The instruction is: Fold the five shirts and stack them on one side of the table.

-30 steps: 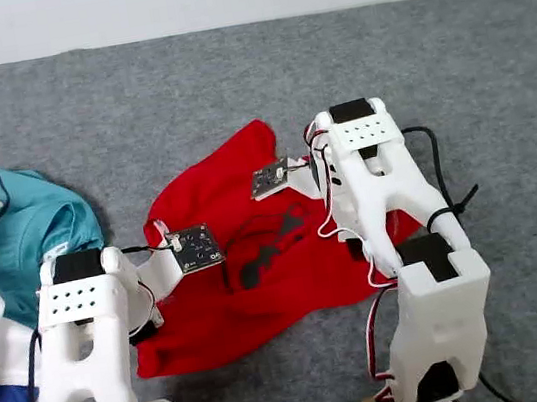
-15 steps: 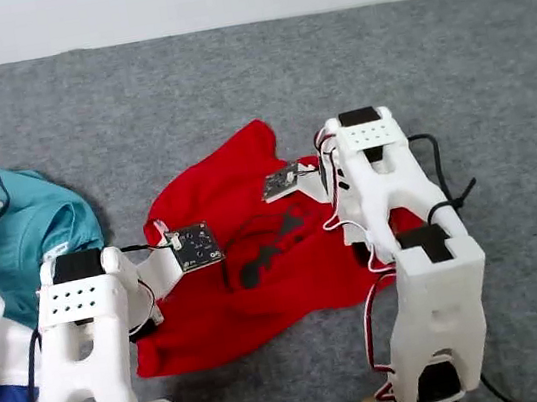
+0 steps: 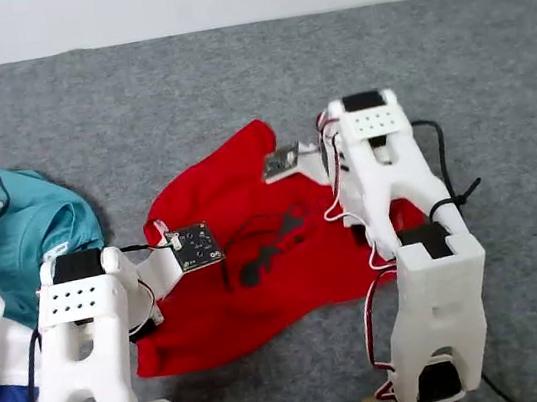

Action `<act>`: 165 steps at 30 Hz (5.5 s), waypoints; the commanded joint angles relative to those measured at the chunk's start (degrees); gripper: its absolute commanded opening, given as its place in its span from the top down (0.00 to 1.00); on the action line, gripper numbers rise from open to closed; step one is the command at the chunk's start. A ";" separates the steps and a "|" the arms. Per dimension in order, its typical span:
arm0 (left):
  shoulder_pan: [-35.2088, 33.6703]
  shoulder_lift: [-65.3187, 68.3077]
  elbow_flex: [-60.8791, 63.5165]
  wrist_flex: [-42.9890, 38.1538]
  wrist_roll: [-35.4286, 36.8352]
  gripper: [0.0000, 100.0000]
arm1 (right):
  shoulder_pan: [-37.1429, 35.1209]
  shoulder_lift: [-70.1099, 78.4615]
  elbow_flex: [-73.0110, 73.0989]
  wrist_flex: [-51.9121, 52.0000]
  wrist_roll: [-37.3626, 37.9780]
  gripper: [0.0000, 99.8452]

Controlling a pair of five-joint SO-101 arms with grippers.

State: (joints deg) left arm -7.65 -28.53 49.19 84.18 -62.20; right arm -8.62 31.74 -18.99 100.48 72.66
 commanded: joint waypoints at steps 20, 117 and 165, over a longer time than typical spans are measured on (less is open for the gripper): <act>3.25 -0.53 -35.82 -1.23 37.27 1.00 | 2.68 -38.81 -9.93 -0.57 -12.75 0.99; 6.15 42.99 -65.89 -49.58 25.49 1.00 | 17.10 -43.74 38.68 -80.13 -9.76 0.99; 10.11 37.10 -66.24 3.60 10.81 1.00 | 14.37 -23.78 3.87 -31.16 -4.22 0.99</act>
State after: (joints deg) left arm 1.67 12.70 -16.04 81.10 -49.10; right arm 5.01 12.92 -11.25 63.21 69.14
